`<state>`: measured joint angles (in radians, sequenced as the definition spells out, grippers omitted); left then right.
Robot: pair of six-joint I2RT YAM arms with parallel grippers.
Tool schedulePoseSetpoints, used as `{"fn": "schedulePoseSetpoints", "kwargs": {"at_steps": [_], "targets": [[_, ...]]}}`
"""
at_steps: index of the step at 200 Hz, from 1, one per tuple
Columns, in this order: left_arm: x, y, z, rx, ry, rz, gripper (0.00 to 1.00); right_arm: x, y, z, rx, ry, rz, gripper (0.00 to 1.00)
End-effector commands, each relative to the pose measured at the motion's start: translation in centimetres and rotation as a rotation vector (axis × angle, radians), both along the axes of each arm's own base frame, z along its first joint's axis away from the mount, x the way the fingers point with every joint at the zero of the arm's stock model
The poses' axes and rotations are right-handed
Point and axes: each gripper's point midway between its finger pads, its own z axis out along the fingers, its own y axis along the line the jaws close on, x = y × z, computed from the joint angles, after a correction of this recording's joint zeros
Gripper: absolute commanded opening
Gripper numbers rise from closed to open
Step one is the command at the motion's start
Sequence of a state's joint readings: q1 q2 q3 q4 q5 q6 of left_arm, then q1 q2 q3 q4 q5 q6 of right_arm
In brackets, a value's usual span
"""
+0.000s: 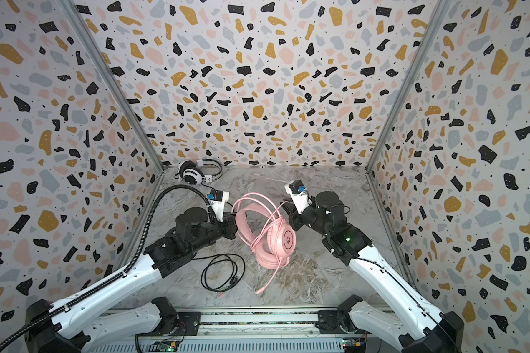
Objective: Wrap the headphones
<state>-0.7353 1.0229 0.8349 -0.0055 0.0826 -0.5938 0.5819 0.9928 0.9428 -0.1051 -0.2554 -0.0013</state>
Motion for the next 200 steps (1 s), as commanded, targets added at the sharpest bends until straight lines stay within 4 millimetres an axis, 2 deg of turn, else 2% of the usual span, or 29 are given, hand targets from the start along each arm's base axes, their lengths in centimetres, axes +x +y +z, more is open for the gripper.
{"fn": "schedulePoseSetpoints", "kwargs": {"at_steps": [1,44,55,83,117,148,184,200], "targets": [[-0.6,-0.9,8.7,-0.297,-0.117,-0.097,0.0,-1.6,0.5,2.0,0.102,-0.042,0.073,0.17],[0.7,-0.4,8.8,-0.32,-0.084,-0.088,0.0,-3.3,0.4,1.2,0.146,-0.042,0.122,0.14],[0.7,-0.6,9.9,-0.368,-0.102,-0.115,0.0,-3.4,0.4,0.7,0.147,-0.037,0.121,0.14],[0.9,-1.3,10.2,-0.399,-0.084,-0.14,0.0,-3.5,1.0,0.3,0.151,-0.018,0.154,0.16],[1.4,-2.1,9.4,-0.368,-0.049,-0.159,0.0,-3.6,1.2,1.4,0.21,-0.046,0.168,0.22],[2.0,-1.6,8.3,-0.303,-0.021,-0.118,0.0,-3.2,0.9,1.6,0.207,-0.054,0.136,0.34],[3.6,-0.5,6.8,-0.272,0.019,-0.029,0.0,-3.1,0.5,0.1,0.201,-0.019,0.106,0.43],[4.4,0.2,6.1,-0.252,0.034,0.032,0.0,-2.9,-0.1,-1.3,0.2,0.002,0.066,0.45]]}}
